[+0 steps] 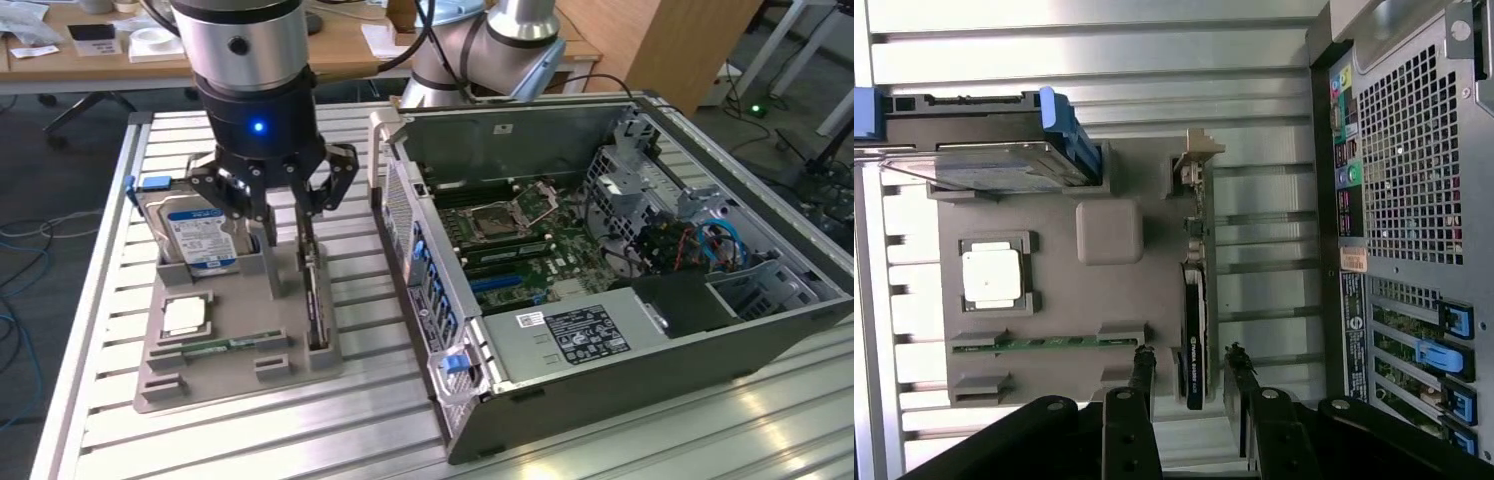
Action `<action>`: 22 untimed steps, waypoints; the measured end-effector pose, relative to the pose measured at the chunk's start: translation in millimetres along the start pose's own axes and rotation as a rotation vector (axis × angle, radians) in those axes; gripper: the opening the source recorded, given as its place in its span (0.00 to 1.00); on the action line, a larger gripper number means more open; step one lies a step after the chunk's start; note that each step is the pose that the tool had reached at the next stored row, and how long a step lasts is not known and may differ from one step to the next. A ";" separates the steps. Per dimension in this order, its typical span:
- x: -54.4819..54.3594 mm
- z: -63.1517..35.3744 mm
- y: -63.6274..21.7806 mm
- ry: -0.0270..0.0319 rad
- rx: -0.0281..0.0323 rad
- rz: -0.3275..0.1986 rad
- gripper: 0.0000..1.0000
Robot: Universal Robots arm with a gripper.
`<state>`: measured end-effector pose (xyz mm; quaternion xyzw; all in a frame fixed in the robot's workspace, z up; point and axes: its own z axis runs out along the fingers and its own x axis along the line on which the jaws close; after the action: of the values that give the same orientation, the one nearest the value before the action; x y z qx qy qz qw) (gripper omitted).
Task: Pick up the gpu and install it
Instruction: 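Pick up the gpu and move the gpu toward the slot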
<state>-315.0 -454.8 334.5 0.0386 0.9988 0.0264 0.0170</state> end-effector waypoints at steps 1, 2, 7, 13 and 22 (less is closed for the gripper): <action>0.1 0.5 0.0 0.0001 -0.0011 0.000 0.42; 0.1 1.0 0.0 0.0003 -0.0021 0.000 0.42; 0.0 1.3 -0.1 0.0003 -0.0029 0.000 0.42; 0.2 7.8 -0.2 0.0002 -0.0030 0.000 0.42; 0.8 24.2 -1.0 0.0003 -0.0029 0.000 0.42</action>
<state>-315.0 -454.5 310.2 0.0386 0.9987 0.0279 0.0169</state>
